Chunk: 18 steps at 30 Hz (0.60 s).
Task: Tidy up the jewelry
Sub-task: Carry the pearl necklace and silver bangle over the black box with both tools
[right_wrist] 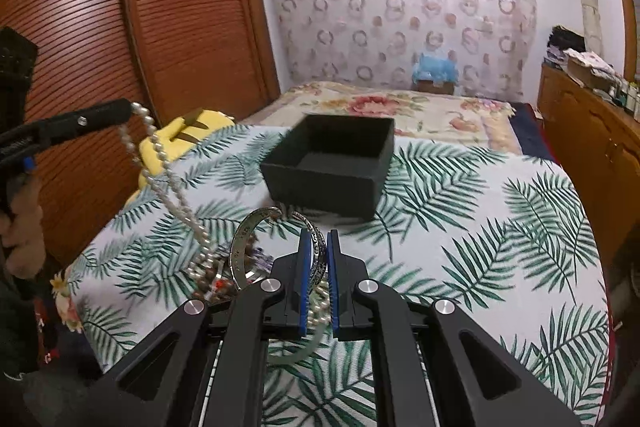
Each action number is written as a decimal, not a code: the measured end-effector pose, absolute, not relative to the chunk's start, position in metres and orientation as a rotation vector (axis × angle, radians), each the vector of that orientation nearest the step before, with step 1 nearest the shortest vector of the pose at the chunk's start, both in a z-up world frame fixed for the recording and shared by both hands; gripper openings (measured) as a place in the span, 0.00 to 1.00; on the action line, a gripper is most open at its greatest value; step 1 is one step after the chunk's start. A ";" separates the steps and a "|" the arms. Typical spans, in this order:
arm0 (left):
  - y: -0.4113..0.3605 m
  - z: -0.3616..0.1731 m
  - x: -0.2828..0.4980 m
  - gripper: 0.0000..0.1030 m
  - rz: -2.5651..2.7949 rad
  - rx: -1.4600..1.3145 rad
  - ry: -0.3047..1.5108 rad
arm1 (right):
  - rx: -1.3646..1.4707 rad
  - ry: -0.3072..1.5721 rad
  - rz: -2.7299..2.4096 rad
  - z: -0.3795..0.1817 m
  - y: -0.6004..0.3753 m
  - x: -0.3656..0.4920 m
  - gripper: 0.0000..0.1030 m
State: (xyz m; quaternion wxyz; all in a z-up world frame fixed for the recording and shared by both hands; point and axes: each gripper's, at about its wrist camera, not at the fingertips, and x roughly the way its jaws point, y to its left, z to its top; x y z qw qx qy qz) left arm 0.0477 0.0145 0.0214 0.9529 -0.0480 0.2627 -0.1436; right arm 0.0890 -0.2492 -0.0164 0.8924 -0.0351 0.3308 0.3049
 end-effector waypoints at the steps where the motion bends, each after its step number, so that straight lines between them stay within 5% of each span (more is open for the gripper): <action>1: 0.014 0.020 0.048 0.07 -0.292 -0.097 0.537 | -0.083 0.696 0.622 -0.021 -0.250 0.090 0.09; 18: 0.002 0.005 0.050 0.07 -0.308 -0.076 0.568 | -0.306 0.836 0.620 -0.052 -0.266 0.077 0.09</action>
